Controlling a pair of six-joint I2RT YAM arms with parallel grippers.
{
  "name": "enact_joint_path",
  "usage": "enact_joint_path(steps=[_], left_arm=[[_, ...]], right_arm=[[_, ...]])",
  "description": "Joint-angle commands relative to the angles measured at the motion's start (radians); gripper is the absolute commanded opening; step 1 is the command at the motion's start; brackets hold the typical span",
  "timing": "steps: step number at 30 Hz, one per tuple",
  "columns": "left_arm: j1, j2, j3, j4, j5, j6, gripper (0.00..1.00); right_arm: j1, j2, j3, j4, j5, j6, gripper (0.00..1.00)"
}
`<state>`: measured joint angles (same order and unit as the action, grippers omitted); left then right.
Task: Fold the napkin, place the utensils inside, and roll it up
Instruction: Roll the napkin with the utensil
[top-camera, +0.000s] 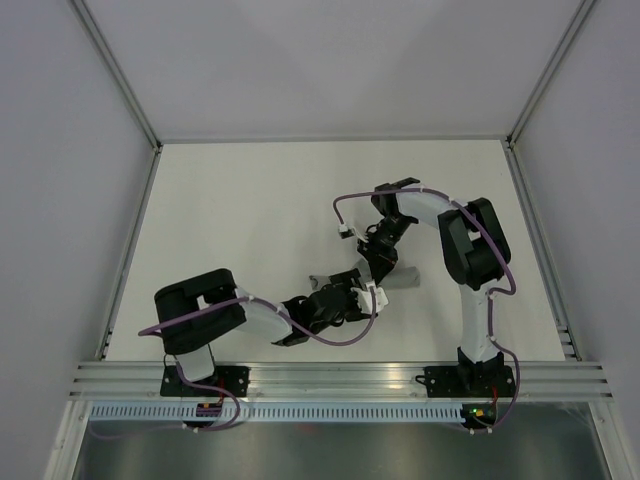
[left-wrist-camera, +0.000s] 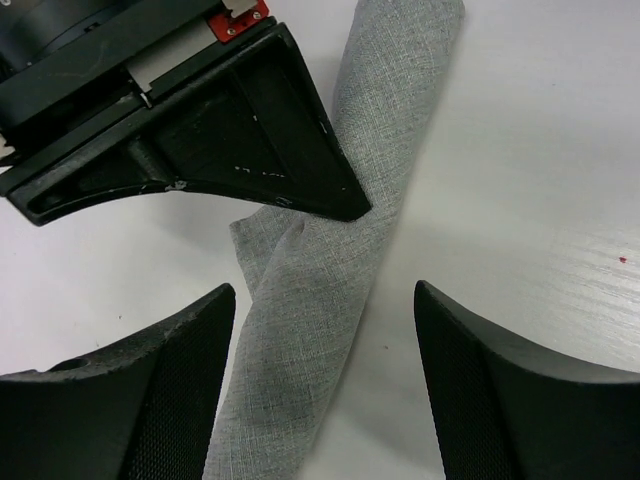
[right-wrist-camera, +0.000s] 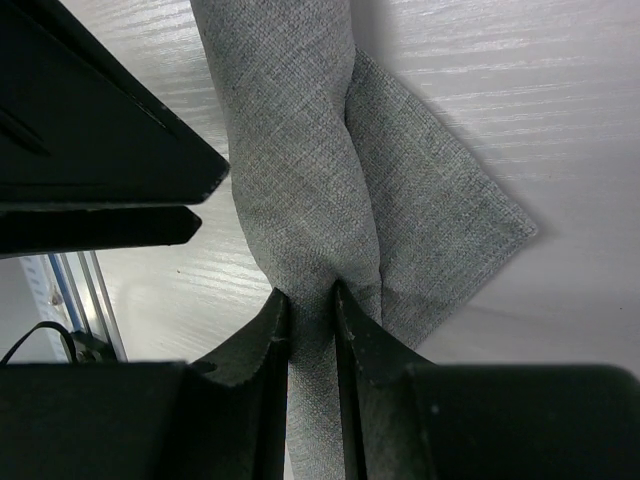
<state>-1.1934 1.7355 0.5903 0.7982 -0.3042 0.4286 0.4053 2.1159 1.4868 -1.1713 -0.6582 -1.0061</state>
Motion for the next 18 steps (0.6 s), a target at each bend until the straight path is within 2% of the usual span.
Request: enact_joint_path(steps=[1, 6, 14, 17, 18], left_arm=[[-0.003, 0.039, 0.049, 0.009, -0.007, 0.094, 0.77], [0.003, 0.104, 0.074, 0.033, -0.042, 0.096, 0.77], [0.04, 0.159, 0.097, 0.027, -0.046, 0.018, 0.73], [0.051, 0.168, 0.114, -0.008, -0.018, -0.011, 0.67], [0.051, 0.171, 0.123, -0.022, -0.007, -0.017, 0.6]], right_arm=[[-0.005, 0.076, -0.005, 0.105, 0.121, -0.032, 0.09], [-0.006, 0.082, -0.01, 0.11, 0.118, -0.029, 0.09], [-0.022, 0.082, -0.007, 0.11, 0.109, -0.022, 0.09], [-0.025, 0.084, 0.001, 0.101, 0.108, -0.022, 0.09], [-0.025, 0.084, 0.003, 0.095, 0.106, -0.022, 0.09]])
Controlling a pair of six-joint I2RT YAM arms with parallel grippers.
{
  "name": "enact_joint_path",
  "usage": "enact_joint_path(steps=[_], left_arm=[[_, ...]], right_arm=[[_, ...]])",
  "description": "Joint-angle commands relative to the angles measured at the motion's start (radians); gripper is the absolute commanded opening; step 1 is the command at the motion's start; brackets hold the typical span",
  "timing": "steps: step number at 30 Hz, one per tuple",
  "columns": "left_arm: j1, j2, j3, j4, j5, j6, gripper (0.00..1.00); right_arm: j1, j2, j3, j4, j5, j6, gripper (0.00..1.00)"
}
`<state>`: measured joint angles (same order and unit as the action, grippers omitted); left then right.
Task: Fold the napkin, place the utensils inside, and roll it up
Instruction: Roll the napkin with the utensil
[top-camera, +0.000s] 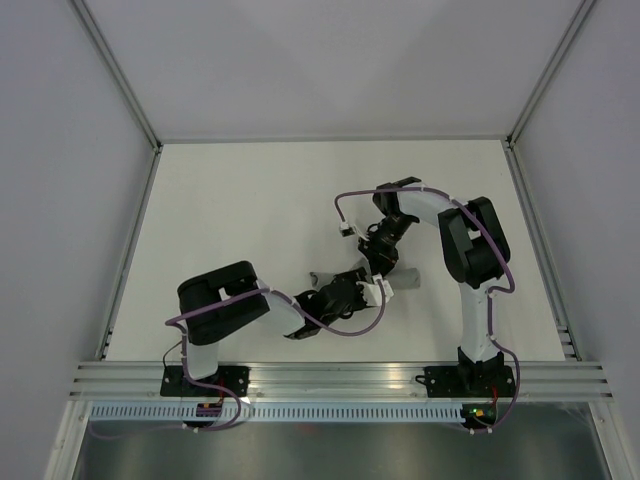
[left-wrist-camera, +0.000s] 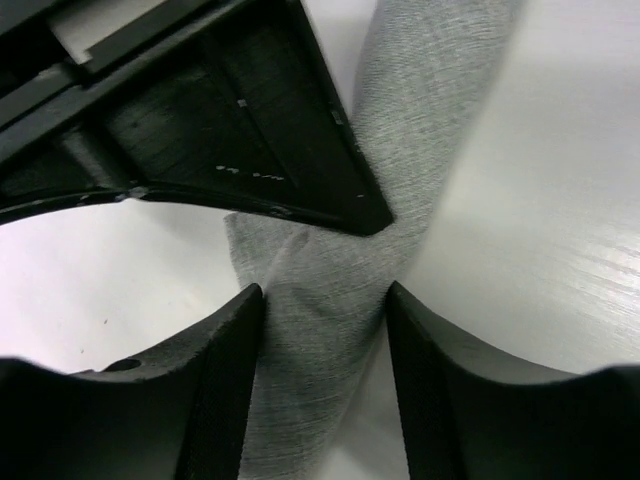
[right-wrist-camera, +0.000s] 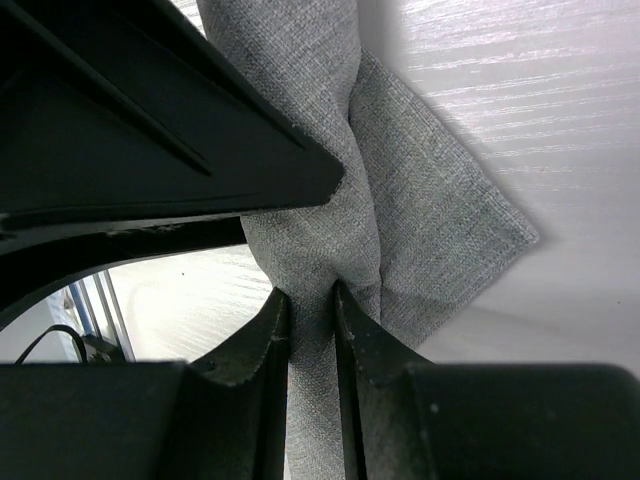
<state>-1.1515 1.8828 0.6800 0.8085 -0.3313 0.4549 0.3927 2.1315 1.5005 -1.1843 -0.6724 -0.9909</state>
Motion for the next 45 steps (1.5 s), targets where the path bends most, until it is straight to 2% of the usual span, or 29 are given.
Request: enact_joint_path(steps=[1, 2, 3, 8, 15, 19, 24, 29, 32, 36, 39, 45], left_arm=[[0.01, 0.025, 0.036, -0.043, 0.034, -0.059, 0.56], [0.01, 0.025, 0.042, -0.064, 0.044, -0.064, 0.52], [0.012, 0.027, 0.049, -0.075, 0.058, -0.068, 0.43], [0.039, 0.026, 0.072, -0.163, 0.123, -0.119, 0.27], [0.102, -0.013, 0.078, -0.244, 0.248, -0.203, 0.09], [0.15, -0.037, 0.079, -0.293, 0.374, -0.284, 0.06], [0.196, -0.057, 0.069, -0.324, 0.469, -0.354, 0.06], [0.246, -0.048, 0.078, -0.365, 0.586, -0.416, 0.06], [0.285, -0.036, 0.089, -0.39, 0.681, -0.444, 0.06], [0.32, 0.002, 0.136, -0.474, 0.781, -0.49, 0.06], [0.346, 0.038, 0.187, -0.558, 0.857, -0.492, 0.06], [0.384, 0.108, 0.263, -0.676, 0.992, -0.489, 0.06]], right_arm=[[-0.014, 0.067, -0.003, 0.104, 0.122, -0.037, 0.09], [-0.015, 0.067, -0.002, 0.103, 0.12, -0.037, 0.09], [-0.015, 0.067, 0.003, 0.097, 0.119, -0.037, 0.09], [-0.021, 0.059, 0.012, 0.089, 0.096, -0.034, 0.11], [-0.04, -0.046, -0.026, 0.158, 0.027, 0.011, 0.37], [-0.067, -0.163, -0.069, 0.258, -0.006, 0.087, 0.43], [-0.133, -0.367, -0.193, 0.475, 0.017, 0.215, 0.48], [-0.207, -0.519, -0.279, 0.56, -0.019, 0.204, 0.49], [-0.216, -0.655, -0.409, 0.645, -0.038, 0.166, 0.5], [-0.206, -0.806, -0.632, 0.793, 0.023, 0.13, 0.56], [-0.164, -0.858, -0.709, 0.847, 0.086, 0.11, 0.57], [0.01, -0.892, -0.833, 0.962, 0.23, 0.106, 0.57]])
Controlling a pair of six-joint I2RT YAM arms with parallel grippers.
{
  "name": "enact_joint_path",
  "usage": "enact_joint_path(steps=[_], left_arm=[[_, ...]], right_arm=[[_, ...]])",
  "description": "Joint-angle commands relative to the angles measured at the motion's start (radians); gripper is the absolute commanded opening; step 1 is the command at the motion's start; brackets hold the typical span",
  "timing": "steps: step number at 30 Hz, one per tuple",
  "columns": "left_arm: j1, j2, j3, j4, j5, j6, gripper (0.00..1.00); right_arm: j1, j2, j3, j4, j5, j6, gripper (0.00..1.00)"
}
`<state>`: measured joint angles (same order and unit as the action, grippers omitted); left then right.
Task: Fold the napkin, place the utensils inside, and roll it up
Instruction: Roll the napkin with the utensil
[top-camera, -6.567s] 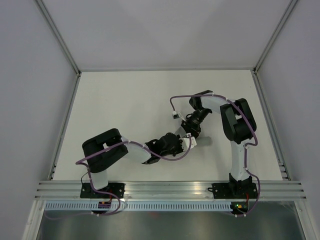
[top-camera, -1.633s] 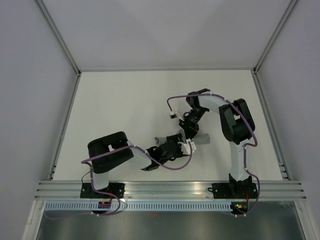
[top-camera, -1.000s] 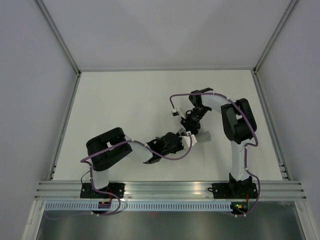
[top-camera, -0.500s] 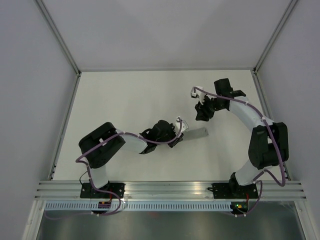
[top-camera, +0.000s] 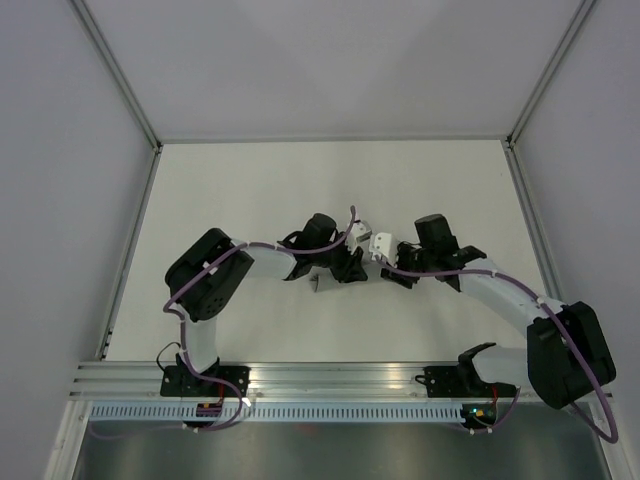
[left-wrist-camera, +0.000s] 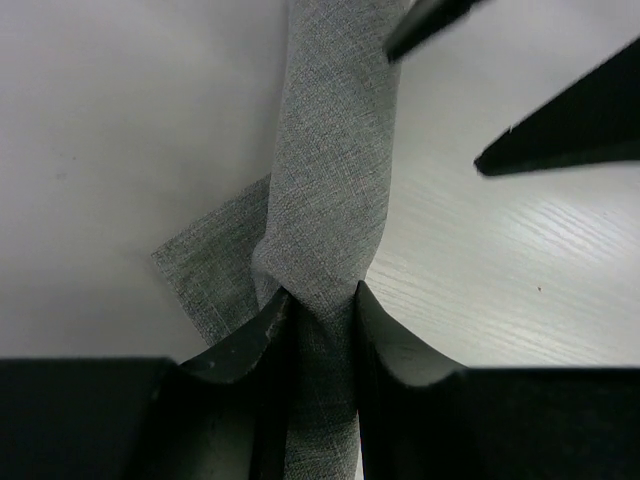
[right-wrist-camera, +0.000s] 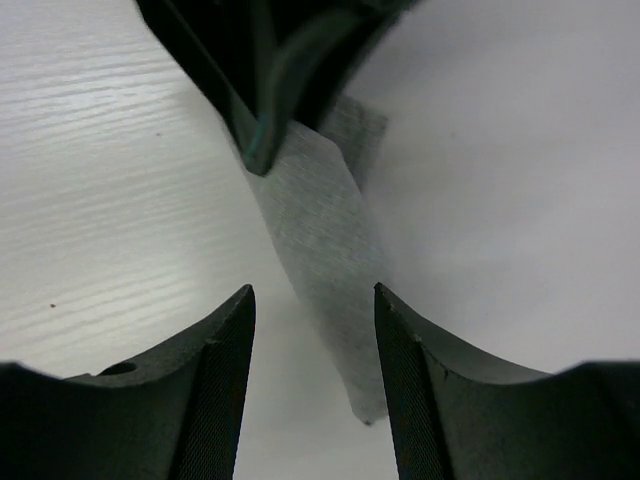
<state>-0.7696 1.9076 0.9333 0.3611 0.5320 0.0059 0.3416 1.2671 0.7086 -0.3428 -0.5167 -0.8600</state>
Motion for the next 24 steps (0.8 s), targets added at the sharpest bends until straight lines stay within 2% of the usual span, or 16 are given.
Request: enact_joint_path(steps=[1, 6, 19, 22, 24], left_arm=[[0.006, 0.091, 0.021, -0.249, 0.138, -0.037, 0.06], [0.032, 0.149, 0.071, -0.307, 0.227, -0.034, 0.08], [0.056, 0.196, 0.151, -0.453, 0.301, -0.007, 0.17], [0.061, 0.202, 0.162, -0.476, 0.309, -0.007, 0.21], [0.064, 0.197, 0.167, -0.47, 0.312, -0.007, 0.28]], right_arm=[[0.106, -0.028, -0.05, 0.126, 0.105, -0.027, 0.57], [0.214, -0.011, -0.118, 0.192, 0.208, -0.062, 0.57], [0.28, 0.107, -0.146, 0.263, 0.32, -0.103, 0.56], [0.284, 0.135, -0.153, 0.269, 0.343, -0.111, 0.54], [0.287, 0.141, -0.153, 0.262, 0.353, -0.113, 0.47]])
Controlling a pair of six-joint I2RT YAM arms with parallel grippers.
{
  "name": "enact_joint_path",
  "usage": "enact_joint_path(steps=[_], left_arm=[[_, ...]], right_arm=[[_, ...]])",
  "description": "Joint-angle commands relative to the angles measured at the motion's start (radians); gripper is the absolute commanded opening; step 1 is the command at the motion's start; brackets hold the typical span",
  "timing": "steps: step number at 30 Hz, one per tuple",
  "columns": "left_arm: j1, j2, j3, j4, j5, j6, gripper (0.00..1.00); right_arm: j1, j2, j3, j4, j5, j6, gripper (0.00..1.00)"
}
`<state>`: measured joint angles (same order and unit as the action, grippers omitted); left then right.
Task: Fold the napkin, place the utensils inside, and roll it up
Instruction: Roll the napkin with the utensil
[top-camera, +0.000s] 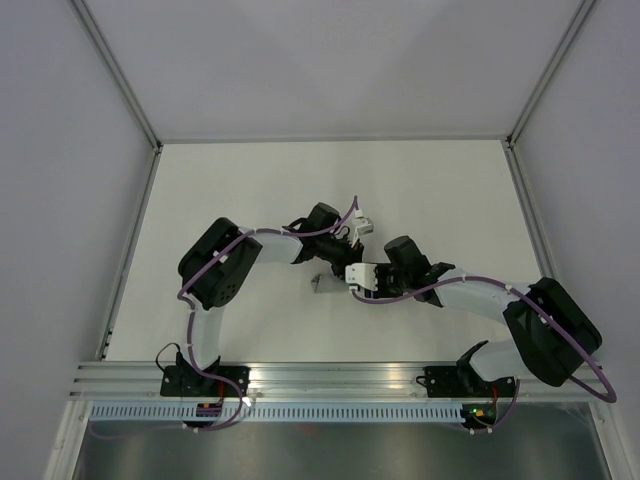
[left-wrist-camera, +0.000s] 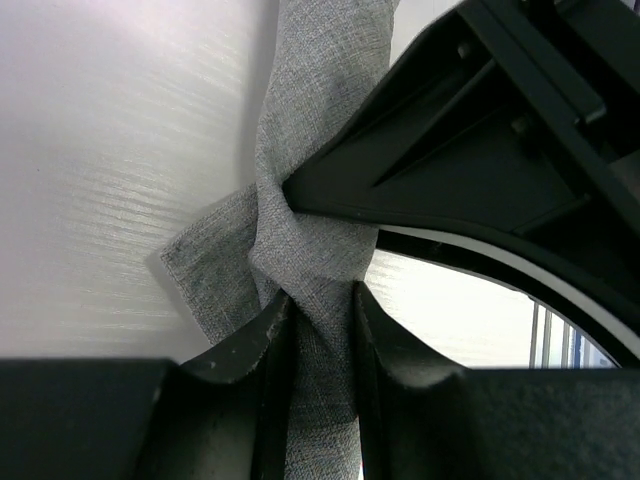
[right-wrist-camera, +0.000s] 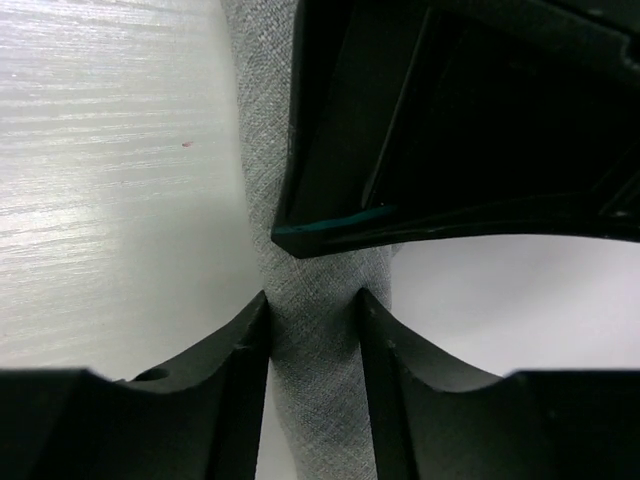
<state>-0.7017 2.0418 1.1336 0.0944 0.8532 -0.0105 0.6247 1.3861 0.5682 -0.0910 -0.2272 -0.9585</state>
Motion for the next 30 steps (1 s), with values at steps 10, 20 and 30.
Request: enact_joint_path(steps=[10, 20, 30], left_arm=[[0.03, -0.167, -0.086, -0.047, -0.118, -0.091, 0.69], [0.109, -0.467, -0.267, 0.145, -0.645, -0.256, 0.74], [0.153, -0.736, -0.498, 0.266, -0.916, -0.356, 0.77]], right_arm=[[0.001, 0.027, 0.013, -0.128, 0.057, -0.022, 0.22], [-0.002, 0.099, 0.133, -0.283, -0.015, -0.002, 0.21], [-0.055, 0.31, 0.334, -0.467, -0.075, 0.047, 0.2]])
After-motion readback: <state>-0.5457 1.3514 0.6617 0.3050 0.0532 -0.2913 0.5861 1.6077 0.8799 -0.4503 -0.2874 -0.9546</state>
